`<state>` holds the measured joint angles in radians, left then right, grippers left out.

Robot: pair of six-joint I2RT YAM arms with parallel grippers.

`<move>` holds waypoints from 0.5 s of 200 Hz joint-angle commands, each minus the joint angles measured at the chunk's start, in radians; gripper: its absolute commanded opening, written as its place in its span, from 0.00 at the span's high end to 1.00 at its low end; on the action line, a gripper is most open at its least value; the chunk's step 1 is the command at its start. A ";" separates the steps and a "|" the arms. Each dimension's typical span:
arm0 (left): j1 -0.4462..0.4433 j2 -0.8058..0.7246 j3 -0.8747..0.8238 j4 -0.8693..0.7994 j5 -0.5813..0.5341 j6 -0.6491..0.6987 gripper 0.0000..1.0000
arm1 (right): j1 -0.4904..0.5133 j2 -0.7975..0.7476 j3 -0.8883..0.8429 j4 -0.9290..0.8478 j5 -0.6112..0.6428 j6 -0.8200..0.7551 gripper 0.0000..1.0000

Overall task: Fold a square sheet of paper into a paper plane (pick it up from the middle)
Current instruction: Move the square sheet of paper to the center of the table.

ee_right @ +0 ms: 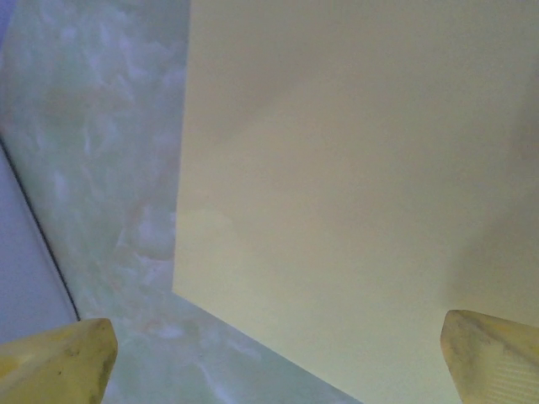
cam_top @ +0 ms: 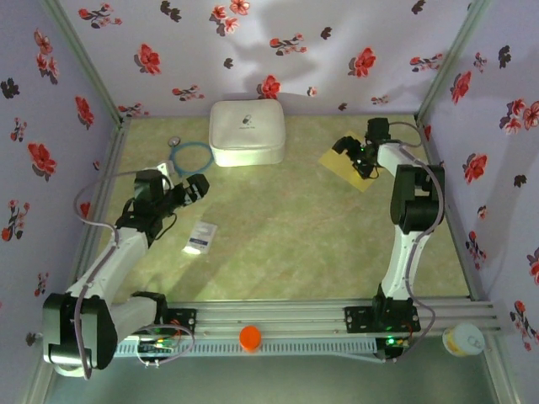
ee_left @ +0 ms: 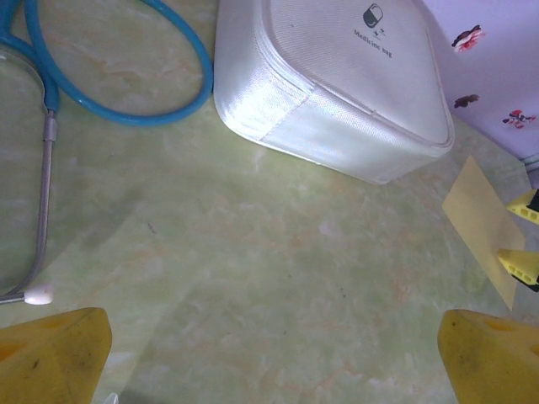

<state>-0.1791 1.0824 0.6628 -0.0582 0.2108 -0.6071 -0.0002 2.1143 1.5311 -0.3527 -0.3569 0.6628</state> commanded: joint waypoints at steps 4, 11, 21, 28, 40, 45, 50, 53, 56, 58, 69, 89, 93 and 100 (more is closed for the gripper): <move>-0.004 -0.021 0.032 -0.036 0.009 0.022 0.00 | -0.004 0.025 0.025 -0.076 -0.033 -0.001 0.01; -0.005 -0.026 0.036 -0.041 0.009 0.020 0.00 | -0.004 0.024 0.016 -0.081 -0.048 -0.002 0.01; -0.005 -0.032 0.044 -0.046 0.010 0.017 0.00 | -0.003 0.017 -0.004 -0.082 -0.064 -0.008 0.01; -0.004 -0.039 0.046 -0.048 0.012 0.015 0.00 | 0.000 0.009 -0.024 -0.083 -0.073 -0.013 0.01; -0.004 -0.049 0.050 -0.051 0.011 0.014 0.00 | 0.006 -0.010 -0.065 -0.084 -0.087 -0.017 0.01; -0.004 -0.054 0.050 -0.051 0.012 0.012 0.00 | 0.011 -0.021 -0.084 -0.080 -0.096 -0.016 0.01; -0.003 -0.058 0.053 -0.052 0.012 0.012 0.00 | 0.019 -0.036 -0.110 -0.069 -0.107 -0.015 0.01; -0.004 -0.061 0.053 -0.052 0.013 0.008 0.00 | 0.025 -0.045 -0.128 -0.061 -0.113 -0.014 0.01; -0.005 -0.063 0.054 -0.052 0.013 0.007 0.00 | 0.034 -0.056 -0.144 -0.055 -0.119 -0.015 0.01; -0.006 -0.066 0.054 -0.050 0.013 0.005 0.00 | 0.040 -0.063 -0.153 -0.051 -0.120 -0.016 0.01; -0.006 -0.073 0.056 -0.046 0.026 -0.005 0.00 | 0.079 -0.099 -0.211 -0.050 -0.105 -0.029 0.01; -0.014 -0.084 0.071 -0.060 0.041 -0.010 0.00 | 0.165 -0.168 -0.313 -0.048 -0.073 -0.042 0.01; -0.016 -0.089 0.072 -0.063 0.041 -0.009 0.00 | 0.180 -0.181 -0.340 -0.038 -0.073 -0.036 0.01; -0.020 -0.095 0.073 -0.064 0.043 -0.006 0.01 | 0.213 -0.205 -0.386 -0.007 -0.078 -0.015 0.01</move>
<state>-0.1848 1.0187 0.7017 -0.0967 0.2234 -0.6109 0.1059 1.9625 1.2747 -0.3325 -0.4286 0.6376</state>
